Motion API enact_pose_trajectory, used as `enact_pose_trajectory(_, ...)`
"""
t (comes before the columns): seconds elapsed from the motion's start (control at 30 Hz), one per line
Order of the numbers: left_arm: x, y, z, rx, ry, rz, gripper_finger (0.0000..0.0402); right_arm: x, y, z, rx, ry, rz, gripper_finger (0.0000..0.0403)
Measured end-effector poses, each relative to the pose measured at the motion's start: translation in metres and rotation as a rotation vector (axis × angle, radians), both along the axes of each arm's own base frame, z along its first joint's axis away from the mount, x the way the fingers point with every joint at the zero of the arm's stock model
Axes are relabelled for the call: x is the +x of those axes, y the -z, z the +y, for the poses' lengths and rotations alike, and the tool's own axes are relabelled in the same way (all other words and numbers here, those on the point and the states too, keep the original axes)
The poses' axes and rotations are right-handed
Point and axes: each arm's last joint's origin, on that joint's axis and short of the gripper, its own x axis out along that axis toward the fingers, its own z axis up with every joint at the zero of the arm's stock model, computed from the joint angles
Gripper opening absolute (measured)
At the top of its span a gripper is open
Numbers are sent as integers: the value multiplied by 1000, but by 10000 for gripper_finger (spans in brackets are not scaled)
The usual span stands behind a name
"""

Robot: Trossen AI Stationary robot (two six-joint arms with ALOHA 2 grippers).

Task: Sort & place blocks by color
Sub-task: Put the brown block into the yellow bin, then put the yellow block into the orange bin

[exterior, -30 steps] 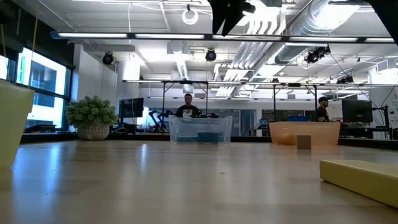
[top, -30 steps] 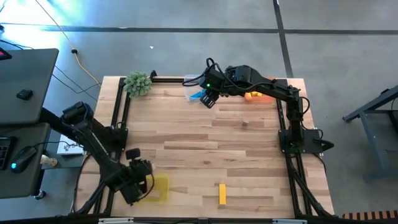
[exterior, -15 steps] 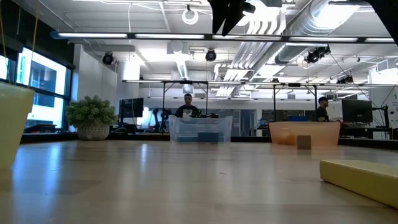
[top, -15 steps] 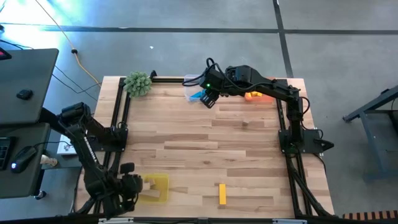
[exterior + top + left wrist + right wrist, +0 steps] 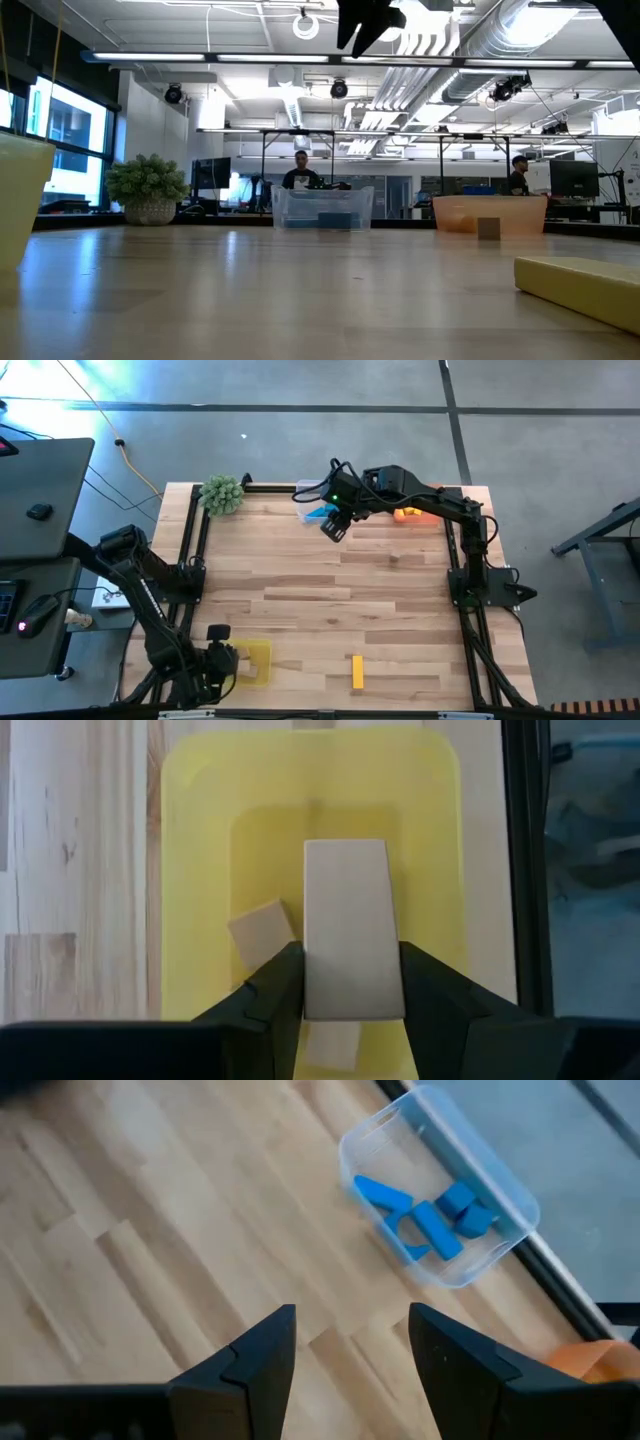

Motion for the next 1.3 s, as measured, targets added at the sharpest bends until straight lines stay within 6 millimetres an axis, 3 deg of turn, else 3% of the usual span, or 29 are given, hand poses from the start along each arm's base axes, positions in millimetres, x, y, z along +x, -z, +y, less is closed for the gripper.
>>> enact_pose_trajectory(0.4, 10, 0, 9, 16, 31, 32, 181, -8, 4, 2, 39, -12, 87, 183)
enact_pose_trajectory(0.6, 13, -1, 23, 67, 6, 73, 187, -11, 4, 5, 59, -33, 116, 183)
enact_pose_trajectory(0.83, 10, -27, 51, 134, 0, 23, 188, -13, 0, 15, 62, -52, 103, 183)
enact_pose_trajectory(1.03, 3, -55, 87, 221, -52, -64, 188, -11, 1, 34, 70, -77, 97, 183)
enact_pose_trajectory(1.3, -10, -84, 136, 298, -150, -134, 188, -6, 25, 70, 75, -92, 183, 183)
